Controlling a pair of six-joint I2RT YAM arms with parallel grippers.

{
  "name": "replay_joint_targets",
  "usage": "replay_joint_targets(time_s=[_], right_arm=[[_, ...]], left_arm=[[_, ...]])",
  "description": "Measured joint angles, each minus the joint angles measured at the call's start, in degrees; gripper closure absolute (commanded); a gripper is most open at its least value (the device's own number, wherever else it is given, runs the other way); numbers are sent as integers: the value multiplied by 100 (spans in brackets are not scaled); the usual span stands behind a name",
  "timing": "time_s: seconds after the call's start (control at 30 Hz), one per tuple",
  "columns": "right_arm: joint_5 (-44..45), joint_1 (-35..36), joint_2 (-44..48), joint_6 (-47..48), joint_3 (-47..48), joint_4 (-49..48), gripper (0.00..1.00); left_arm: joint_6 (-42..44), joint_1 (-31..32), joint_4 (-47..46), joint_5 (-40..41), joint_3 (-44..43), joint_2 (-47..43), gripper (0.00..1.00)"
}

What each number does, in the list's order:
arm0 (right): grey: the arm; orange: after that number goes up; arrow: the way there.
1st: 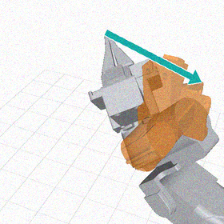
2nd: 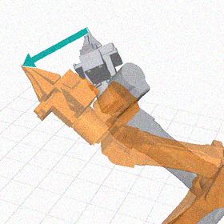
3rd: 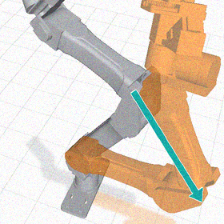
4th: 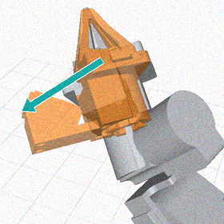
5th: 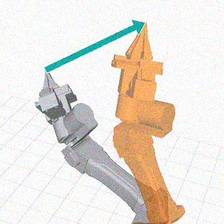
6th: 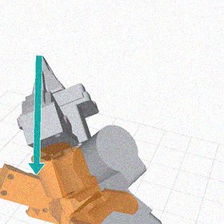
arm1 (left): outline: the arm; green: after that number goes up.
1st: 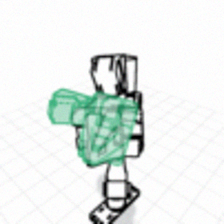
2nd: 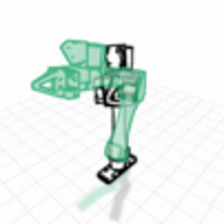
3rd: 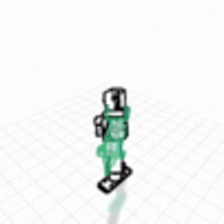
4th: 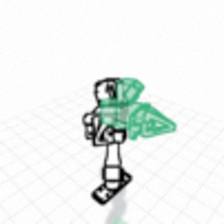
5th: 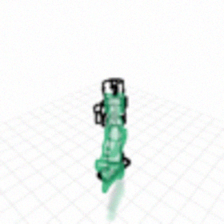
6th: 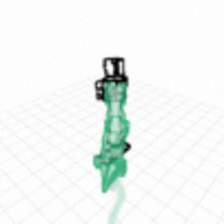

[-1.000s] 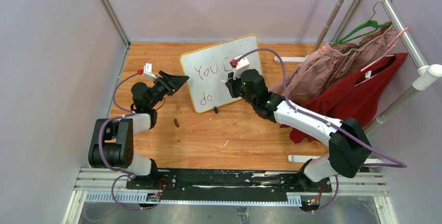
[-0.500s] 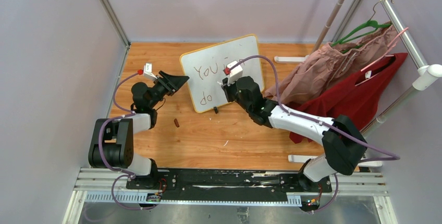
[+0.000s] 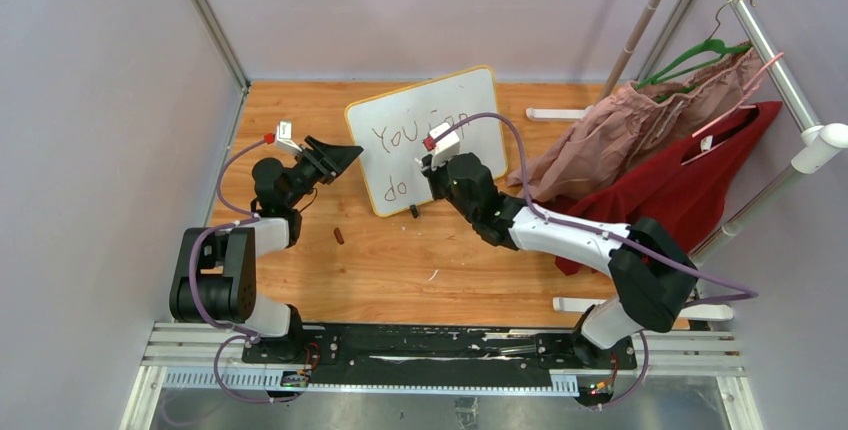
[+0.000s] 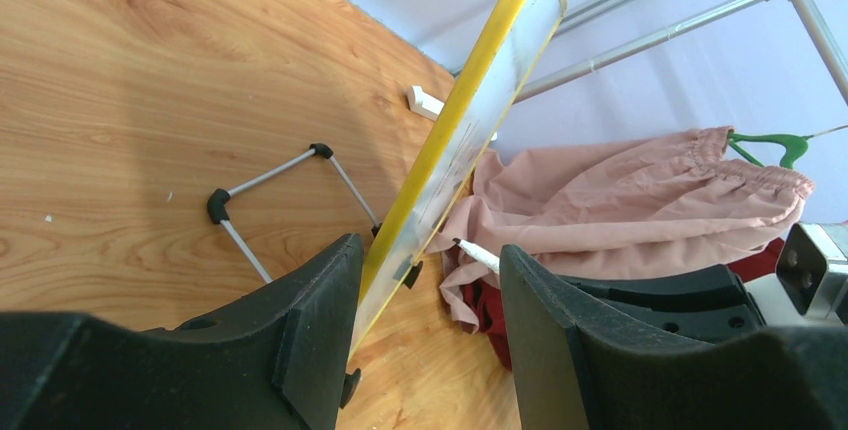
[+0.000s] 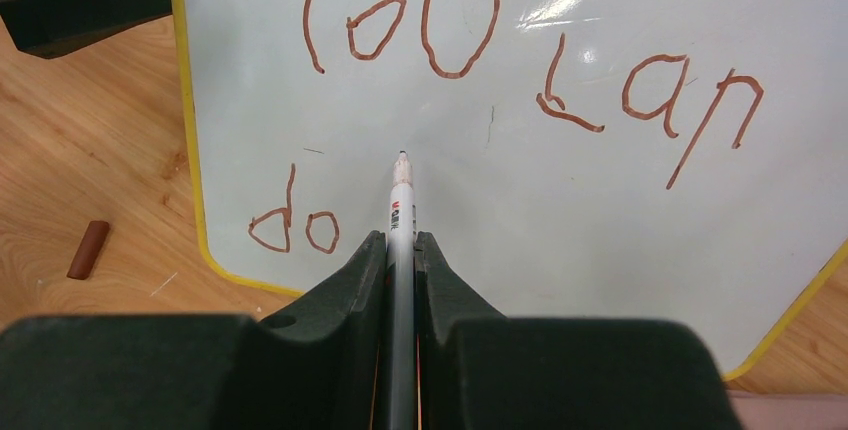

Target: Write a sentence on the whiteboard

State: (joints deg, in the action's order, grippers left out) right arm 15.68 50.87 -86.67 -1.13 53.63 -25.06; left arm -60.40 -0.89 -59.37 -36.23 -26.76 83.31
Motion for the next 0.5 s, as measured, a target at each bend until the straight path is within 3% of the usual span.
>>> replay_joint_targets(time_s=[0.5], right_arm=[[-63, 26, -273, -94, 4, 219, 100]], left_arm=[[-2, 0, 0, 0, 0, 0, 43]])
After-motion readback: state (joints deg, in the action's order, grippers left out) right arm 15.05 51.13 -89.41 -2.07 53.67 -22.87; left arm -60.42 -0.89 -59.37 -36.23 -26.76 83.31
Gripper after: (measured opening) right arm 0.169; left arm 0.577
